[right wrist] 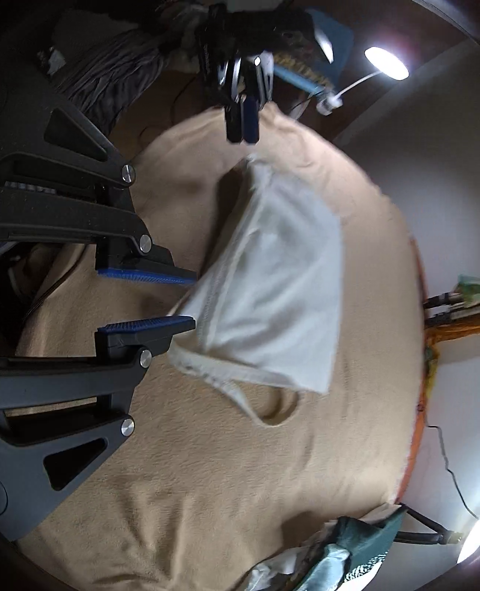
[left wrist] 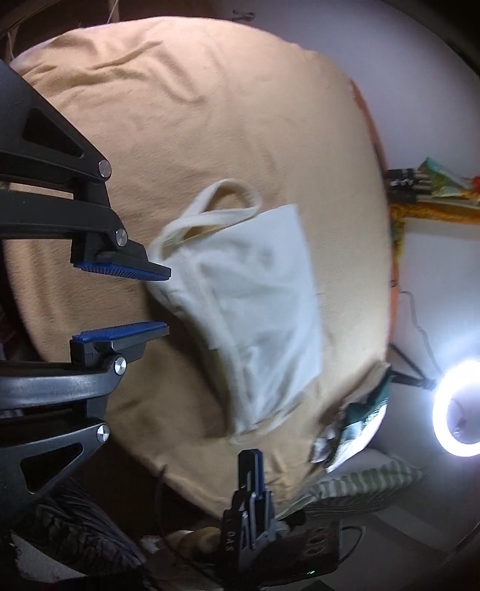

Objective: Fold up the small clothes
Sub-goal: 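Lay the neckline over the hem and open both tools, then close both tools on the folded camisole's edge, then lift the folded camisole with both tools and carry it toward the ring light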

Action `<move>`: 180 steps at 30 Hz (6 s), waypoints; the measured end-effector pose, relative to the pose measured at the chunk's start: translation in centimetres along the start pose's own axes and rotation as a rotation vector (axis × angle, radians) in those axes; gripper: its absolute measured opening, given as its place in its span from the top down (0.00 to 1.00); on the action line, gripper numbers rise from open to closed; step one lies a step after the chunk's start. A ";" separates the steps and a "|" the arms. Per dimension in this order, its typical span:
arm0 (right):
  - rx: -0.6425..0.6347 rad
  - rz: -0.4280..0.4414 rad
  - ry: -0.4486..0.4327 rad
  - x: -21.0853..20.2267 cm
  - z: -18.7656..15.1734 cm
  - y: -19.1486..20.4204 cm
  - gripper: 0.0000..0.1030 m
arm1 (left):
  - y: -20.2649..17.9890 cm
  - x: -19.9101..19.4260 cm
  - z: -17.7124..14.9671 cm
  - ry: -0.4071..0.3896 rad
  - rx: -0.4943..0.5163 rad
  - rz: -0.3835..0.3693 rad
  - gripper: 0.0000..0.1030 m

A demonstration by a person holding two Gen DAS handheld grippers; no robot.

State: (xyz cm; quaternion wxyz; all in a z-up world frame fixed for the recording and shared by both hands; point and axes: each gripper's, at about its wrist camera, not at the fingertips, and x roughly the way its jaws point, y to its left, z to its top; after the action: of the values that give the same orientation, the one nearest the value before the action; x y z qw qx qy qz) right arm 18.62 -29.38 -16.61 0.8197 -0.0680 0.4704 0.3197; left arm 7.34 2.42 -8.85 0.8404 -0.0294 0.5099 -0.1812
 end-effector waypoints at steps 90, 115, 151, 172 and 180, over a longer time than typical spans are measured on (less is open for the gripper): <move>0.364 0.194 -0.093 3.0 -0.2 -9.5 0.59 | 8.4 5.4 0.1 -0.079 -0.463 -0.226 0.57; 0.260 0.177 -0.157 0.6 2.4 -6.0 0.95 | 4.0 4.2 3.8 -0.171 -0.340 -0.125 0.96; 0.184 0.113 -0.206 -0.5 4.3 -3.3 0.92 | 2.5 2.9 5.2 -0.218 -0.297 -0.072 0.97; 0.194 -0.162 -0.377 -14.0 5.8 -15.3 0.92 | -13.2 7.6 20.4 -0.322 -0.037 -0.163 0.97; 0.229 -0.286 -0.412 -16.8 6.9 -22.8 0.92 | -20.2 12.9 27.4 -0.354 0.017 -0.170 0.97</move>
State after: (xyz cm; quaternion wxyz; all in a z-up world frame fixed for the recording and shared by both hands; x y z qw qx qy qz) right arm 31.15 -52.24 -3.42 0.9372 0.0259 0.3126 0.1525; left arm 30.94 -24.47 -1.91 0.8989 -0.0967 0.3482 -0.2479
